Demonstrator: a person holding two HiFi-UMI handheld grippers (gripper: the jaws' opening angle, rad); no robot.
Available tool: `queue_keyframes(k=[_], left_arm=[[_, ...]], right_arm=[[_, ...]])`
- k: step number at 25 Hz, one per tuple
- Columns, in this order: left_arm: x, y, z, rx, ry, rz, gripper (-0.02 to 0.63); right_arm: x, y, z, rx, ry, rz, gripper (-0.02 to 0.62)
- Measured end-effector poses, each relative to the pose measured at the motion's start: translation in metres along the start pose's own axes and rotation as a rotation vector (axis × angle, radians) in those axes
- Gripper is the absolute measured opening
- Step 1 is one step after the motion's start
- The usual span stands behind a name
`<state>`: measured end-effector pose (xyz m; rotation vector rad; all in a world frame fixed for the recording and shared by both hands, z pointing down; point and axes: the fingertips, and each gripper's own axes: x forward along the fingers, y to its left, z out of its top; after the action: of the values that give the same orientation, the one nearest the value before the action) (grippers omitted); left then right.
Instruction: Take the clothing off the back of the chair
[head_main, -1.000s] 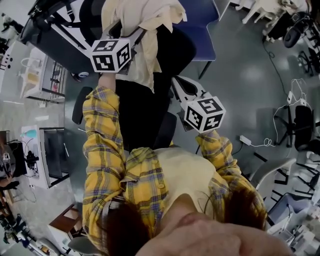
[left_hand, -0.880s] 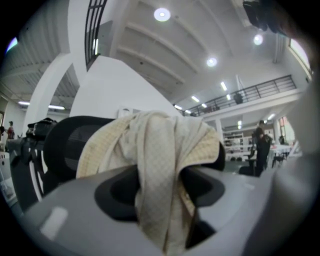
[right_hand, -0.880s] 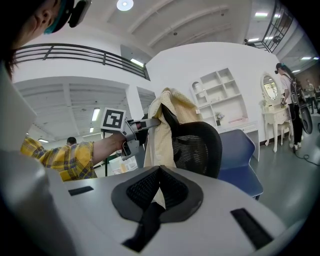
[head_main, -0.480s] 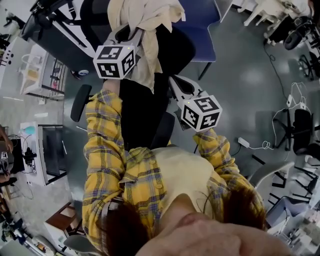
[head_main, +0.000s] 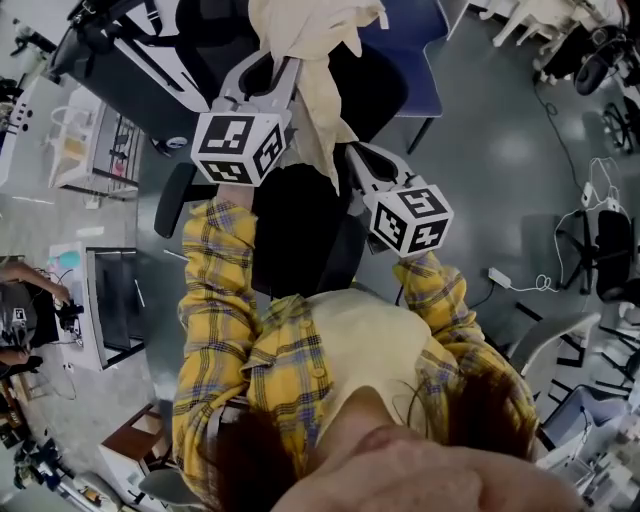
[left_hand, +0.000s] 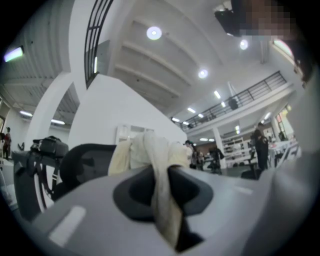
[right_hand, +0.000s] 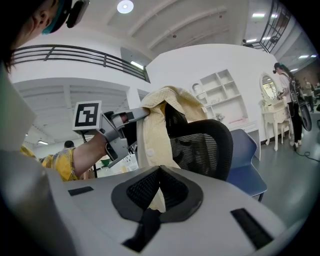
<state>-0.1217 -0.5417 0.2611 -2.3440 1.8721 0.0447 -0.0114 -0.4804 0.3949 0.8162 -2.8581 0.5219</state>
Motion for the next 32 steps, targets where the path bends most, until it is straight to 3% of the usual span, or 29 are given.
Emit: queue_keyframes(k=[7, 16, 32], left_arm=[[-0.044, 0.004, 0.055, 0.007, -0.113, -0.018, 0.067], [-0.11, 0.019, 0.118, 0.023, -0.282, 0.041, 0.067], [-0.235, 0.036, 0.119, -0.013, -0.323, 0.16, 0.067]], right_arm=[[-0.005, 0.038, 0.002, -0.04, -0.017, -0.017, 0.012], [-0.018, 0.068, 0.004, -0.057, -0.05, -0.041, 0.012], [-0.028, 0.12, -0.013, -0.06, -0.05, -0.015, 0.012]])
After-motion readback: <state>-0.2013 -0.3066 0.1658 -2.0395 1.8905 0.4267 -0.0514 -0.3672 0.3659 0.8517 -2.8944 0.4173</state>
